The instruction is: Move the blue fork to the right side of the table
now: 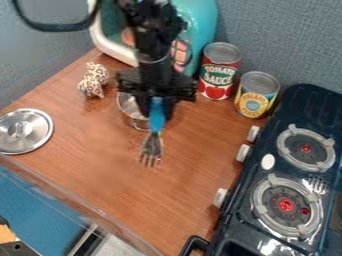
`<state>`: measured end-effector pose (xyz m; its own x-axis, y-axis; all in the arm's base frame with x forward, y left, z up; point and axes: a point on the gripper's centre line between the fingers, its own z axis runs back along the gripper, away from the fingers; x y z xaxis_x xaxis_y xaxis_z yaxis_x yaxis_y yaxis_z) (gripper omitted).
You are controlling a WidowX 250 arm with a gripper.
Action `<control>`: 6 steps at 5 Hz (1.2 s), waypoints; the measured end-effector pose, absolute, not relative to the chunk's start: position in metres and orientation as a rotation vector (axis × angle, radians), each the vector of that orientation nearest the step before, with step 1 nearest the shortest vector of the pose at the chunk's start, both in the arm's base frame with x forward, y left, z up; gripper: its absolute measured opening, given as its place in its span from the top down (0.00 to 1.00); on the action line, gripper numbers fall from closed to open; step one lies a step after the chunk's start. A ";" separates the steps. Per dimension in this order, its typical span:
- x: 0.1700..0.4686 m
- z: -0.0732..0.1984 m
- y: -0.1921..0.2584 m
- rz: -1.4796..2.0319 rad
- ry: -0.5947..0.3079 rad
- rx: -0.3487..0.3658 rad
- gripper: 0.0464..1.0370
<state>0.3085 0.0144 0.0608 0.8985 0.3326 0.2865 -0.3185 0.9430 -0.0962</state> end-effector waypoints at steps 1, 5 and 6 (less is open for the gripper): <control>0.331 0.054 -0.011 0.253 -0.283 -0.076 0.63; 0.368 -0.013 -0.060 0.073 -0.224 -0.063 0.63; 0.368 -0.024 -0.054 0.085 -0.216 -0.039 0.63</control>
